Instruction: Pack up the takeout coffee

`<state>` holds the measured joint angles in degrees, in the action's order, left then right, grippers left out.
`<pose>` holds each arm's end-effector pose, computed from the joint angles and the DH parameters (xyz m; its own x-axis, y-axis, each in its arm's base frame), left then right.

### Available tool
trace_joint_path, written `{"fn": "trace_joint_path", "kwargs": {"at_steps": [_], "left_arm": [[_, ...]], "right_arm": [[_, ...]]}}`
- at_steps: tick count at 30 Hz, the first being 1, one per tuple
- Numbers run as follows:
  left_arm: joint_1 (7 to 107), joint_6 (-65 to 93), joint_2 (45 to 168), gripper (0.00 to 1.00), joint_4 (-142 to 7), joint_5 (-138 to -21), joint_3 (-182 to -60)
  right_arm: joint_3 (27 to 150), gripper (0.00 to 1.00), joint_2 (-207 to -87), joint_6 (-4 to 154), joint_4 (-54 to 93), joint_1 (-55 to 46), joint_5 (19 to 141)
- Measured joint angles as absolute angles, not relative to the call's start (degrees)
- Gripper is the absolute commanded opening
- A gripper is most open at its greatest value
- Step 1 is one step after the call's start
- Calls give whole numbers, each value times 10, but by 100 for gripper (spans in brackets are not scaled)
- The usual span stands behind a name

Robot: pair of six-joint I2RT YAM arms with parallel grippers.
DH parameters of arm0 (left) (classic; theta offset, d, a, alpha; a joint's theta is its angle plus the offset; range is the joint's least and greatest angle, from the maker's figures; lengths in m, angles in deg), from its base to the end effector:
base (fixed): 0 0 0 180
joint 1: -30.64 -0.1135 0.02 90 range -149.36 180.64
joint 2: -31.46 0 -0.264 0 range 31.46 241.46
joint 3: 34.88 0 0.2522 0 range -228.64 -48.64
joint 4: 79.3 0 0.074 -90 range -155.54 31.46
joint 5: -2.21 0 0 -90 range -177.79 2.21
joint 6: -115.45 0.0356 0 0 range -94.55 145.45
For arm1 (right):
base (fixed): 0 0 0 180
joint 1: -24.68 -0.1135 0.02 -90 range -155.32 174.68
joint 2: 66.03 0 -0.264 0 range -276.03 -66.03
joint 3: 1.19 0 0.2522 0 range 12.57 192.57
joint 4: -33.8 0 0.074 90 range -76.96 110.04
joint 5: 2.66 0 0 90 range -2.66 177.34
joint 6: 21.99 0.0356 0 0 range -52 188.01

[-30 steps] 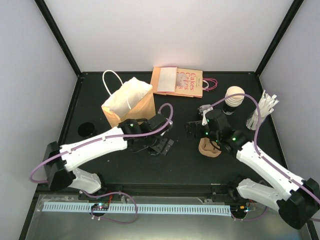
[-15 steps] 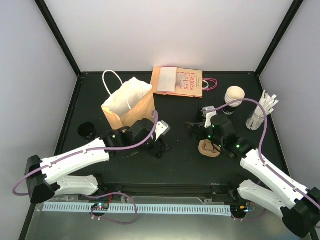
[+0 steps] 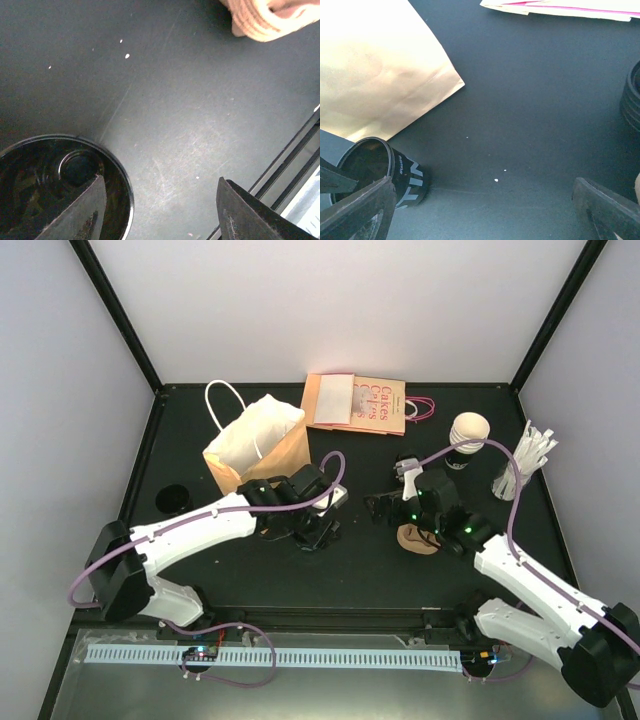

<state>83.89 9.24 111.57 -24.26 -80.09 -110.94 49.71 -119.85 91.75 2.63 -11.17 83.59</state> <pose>0.1651 -0.2291 0.2620 -0.7261 0.5100 -0.4612 0.6587 0.7083 -0.2538 0.1662 0.1230 0.2524 -0.6688 0.0124 -0.7433 -0.3922 0.8435 0.3670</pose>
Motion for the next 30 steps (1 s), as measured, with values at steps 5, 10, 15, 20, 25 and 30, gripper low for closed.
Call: {"fn": "trace_joint_path", "kwargs": {"at_steps": [5,10,15,20,25,30], "left_arm": [[839,91,1130,50,-218,-821,-1111],[839,87,1149,39,-201,-841,-1112],[839,85,1152,21,-195,-844,-1112],[839,83,1152,16,-190,-846,-1112],[840,81,1153,27,-186,-845,-1112],[840,81,1156,26,-184,-846,-1112]], "right_arm": [[497,98,-1219,920,30,-112,821],[497,98,-1240,921,30,-112,811],[497,99,-1243,921,30,-112,808],[497,99,-1245,921,30,-112,808],[497,99,-1247,921,30,-112,808],[497,99,-1249,921,30,-112,808]]}}
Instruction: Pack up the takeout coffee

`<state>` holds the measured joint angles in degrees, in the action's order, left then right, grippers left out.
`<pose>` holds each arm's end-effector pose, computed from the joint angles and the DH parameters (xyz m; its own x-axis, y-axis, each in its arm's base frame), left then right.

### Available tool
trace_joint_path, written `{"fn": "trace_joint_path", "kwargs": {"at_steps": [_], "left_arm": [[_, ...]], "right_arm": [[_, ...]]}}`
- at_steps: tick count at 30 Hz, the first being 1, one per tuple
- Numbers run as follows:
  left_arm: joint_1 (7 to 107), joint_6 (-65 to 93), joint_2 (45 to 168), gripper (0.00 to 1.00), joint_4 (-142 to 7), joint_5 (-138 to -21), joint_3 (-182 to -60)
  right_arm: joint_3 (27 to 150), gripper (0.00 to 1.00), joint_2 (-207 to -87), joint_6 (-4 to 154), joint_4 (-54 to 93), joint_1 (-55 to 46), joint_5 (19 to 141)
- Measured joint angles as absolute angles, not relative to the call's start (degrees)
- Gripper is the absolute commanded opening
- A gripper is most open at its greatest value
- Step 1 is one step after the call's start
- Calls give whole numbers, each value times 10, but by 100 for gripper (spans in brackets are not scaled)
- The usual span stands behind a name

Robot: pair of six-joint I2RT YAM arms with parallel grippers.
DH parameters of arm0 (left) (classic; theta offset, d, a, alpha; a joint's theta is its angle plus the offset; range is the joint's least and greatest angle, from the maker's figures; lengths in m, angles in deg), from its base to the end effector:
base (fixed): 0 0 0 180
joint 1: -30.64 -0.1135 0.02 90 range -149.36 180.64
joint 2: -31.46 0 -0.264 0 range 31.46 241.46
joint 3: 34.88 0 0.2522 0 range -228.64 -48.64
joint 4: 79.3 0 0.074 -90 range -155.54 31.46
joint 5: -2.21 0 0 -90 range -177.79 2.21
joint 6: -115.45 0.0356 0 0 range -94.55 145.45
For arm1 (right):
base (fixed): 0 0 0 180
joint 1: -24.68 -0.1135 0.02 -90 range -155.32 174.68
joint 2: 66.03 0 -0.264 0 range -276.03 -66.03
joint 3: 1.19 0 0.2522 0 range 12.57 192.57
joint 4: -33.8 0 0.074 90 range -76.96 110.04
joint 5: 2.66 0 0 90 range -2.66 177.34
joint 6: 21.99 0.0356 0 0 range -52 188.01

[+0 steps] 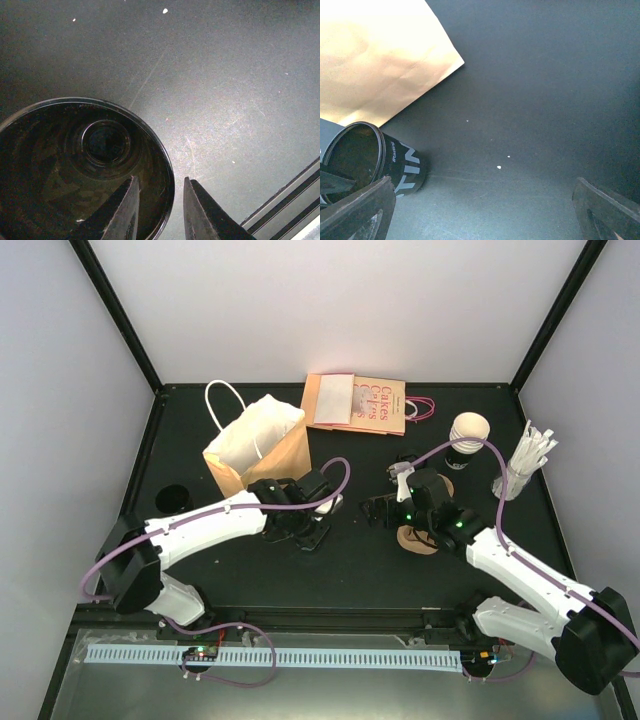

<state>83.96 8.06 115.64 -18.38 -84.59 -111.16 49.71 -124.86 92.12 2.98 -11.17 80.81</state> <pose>0.1672 -0.2278 0.2393 -0.7745 0.5402 -0.3292 0.6092 0.7772 -0.1577 0.1747 0.1312 0.2361 -0.7301 -0.0269 -0.6828 -0.3895 0.8374 0.3835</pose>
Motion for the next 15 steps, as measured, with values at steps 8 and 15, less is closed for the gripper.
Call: {"fn": "trace_joint_path", "kwargs": {"at_steps": [8,15], "left_arm": [[840,81,1167,5,-180,-847,-1112],[843,82,1167,2,-162,-855,-1123]], "right_arm": [[497,99,-1249,921,30,-112,808],[497,99,-1250,921,30,-112,808]]}}
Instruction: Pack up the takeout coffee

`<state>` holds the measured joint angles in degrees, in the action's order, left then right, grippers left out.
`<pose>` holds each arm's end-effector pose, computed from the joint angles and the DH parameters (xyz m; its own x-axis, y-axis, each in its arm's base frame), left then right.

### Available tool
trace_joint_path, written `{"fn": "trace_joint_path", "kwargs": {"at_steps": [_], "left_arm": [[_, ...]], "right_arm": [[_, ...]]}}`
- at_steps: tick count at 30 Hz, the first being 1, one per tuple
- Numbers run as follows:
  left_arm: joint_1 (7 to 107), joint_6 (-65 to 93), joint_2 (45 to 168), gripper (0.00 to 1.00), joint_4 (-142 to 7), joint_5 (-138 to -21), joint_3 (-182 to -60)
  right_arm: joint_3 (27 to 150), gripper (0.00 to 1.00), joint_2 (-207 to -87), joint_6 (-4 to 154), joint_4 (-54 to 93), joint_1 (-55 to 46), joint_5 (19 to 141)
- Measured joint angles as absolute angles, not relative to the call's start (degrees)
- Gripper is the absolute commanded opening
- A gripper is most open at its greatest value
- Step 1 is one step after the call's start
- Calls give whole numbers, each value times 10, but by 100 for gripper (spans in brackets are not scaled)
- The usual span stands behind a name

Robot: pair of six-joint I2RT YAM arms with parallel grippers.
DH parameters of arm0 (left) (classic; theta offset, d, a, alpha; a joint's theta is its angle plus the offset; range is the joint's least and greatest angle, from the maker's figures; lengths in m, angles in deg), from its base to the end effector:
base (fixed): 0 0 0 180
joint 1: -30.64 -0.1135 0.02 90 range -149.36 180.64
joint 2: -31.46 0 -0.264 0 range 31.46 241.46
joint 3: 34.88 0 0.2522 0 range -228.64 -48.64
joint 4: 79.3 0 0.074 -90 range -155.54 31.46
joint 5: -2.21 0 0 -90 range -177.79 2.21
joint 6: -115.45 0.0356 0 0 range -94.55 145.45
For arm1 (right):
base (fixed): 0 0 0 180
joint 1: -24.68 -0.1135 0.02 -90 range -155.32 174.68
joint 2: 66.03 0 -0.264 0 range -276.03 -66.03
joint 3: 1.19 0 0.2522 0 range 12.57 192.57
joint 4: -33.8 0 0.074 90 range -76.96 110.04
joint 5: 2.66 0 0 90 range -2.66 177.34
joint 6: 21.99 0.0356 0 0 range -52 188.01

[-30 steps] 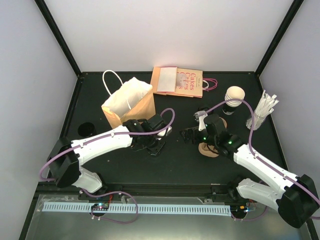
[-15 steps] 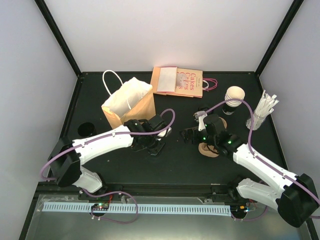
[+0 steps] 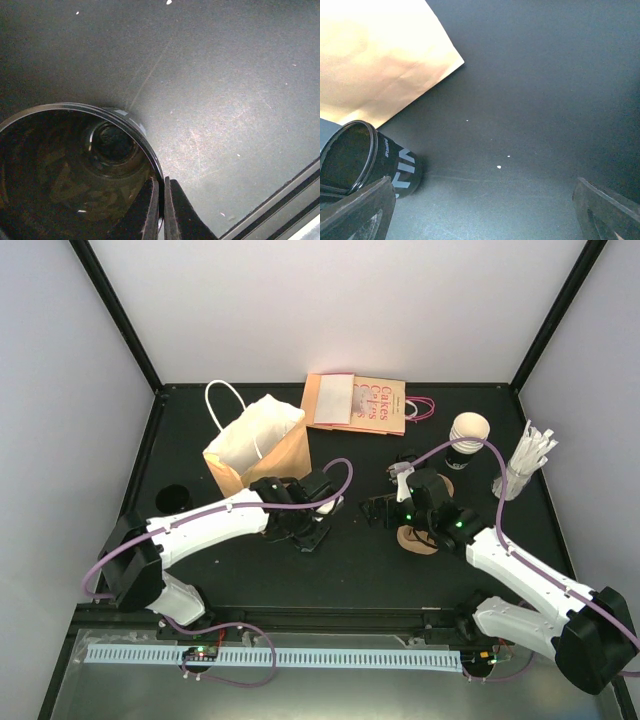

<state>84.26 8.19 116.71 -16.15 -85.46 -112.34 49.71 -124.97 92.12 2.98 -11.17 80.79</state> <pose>0.1672 -0.2293 0.2388 -0.7764 0.5540 -0.3005 0.6094 0.7815 -0.1336 0.1749 0.1314 0.2358 -0.7313 -0.0277 -0.6815 -0.3891 0.8376 0.3834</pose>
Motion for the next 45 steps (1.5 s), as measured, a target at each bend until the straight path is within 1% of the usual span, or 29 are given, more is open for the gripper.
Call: {"fn": "trace_joint_path", "kwargs": {"at_steps": [9,14,19,27,32,37,41,45], "left_arm": [[851,82,1159,2,-122,-865,-1158],[851,83,1150,2,-106,-871,-1170],[851,84,1147,1,-95,-876,-1178],[851,88,1147,1,-77,-876,-1185],[852,92,1145,2,-68,-876,-1196],[852,104,1129,2,-57,-876,-1201],[852,111,1123,1,-49,-876,-1213],[853,118,1119,2,-43,-875,-1222]], "right_arm": [[497,99,-1255,911,42,-112,791],[479,99,-1256,888,88,-114,745],[456,98,-1269,873,138,-147,744],[394,100,-1279,843,255,-267,814],[323,100,-1244,813,343,-274,840],[301,100,-1206,785,381,-274,873],[301,100,-1222,766,399,-274,872],[279,100,-1251,749,465,-284,865]]}}
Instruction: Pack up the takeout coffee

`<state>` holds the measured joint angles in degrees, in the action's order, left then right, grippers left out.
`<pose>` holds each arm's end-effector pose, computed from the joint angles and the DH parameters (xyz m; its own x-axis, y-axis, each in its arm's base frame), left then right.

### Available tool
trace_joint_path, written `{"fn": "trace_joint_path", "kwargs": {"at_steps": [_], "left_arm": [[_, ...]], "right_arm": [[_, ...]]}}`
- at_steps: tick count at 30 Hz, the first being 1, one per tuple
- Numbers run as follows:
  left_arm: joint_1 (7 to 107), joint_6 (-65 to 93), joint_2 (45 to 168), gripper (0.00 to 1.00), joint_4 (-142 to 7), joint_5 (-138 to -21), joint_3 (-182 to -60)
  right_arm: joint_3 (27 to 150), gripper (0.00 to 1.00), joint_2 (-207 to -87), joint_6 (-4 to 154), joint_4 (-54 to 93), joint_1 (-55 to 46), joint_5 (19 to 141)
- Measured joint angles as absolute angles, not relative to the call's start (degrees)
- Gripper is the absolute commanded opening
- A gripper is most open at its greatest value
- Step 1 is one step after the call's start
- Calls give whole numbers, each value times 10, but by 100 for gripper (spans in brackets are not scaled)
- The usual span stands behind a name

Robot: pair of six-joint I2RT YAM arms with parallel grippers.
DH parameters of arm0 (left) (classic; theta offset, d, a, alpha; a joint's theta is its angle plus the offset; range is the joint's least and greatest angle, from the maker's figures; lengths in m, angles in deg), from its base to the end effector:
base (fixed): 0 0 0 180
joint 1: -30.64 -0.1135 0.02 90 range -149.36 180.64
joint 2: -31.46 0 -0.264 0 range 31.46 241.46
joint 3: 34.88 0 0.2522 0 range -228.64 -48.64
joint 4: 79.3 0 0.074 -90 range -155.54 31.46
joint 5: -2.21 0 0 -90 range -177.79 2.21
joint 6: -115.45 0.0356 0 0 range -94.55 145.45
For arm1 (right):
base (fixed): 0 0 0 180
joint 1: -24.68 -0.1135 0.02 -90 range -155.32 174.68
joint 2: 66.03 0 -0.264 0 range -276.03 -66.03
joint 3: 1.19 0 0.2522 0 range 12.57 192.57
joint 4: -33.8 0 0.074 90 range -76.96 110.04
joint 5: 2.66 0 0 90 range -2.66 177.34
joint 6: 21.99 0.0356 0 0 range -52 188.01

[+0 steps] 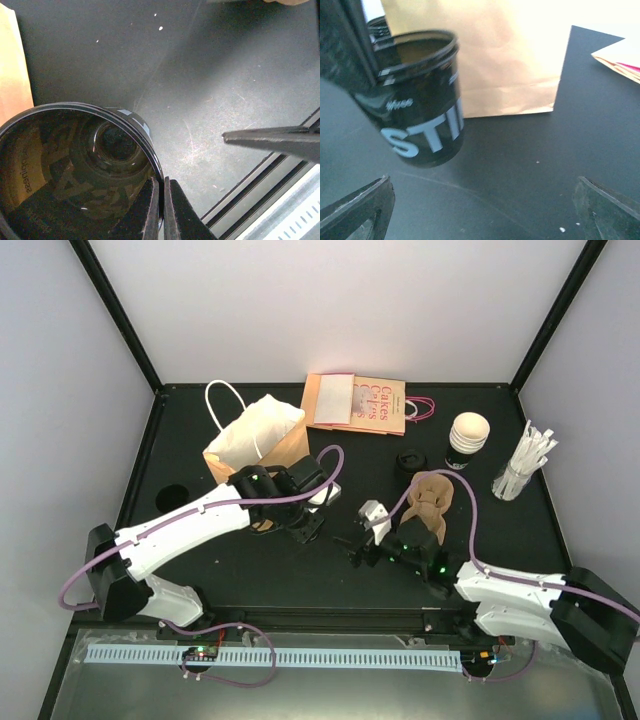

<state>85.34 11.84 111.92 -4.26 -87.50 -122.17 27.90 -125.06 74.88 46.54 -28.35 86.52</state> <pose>0.1543 -0.2183 0.3021 -0.7138 0.6009 -0.3597 0.6680 0.7385 -0.0919 0.1243 0.1660 0.1816 -0.2731 -0.1639 -0.9479 -0.7800 0.6144 0.1185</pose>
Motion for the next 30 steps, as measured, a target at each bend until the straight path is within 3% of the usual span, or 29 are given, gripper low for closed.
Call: {"fn": "trace_joint_path", "kwargs": {"at_steps": [23,30], "left_arm": [[854,139,1109,2,-38,-828,-1244],[854,139,1104,2,-39,-809,-1244]], "right_arm": [[288,100,-1459,666,693,-351,863],[293,89,-1486,667,741,-352,848]]}}
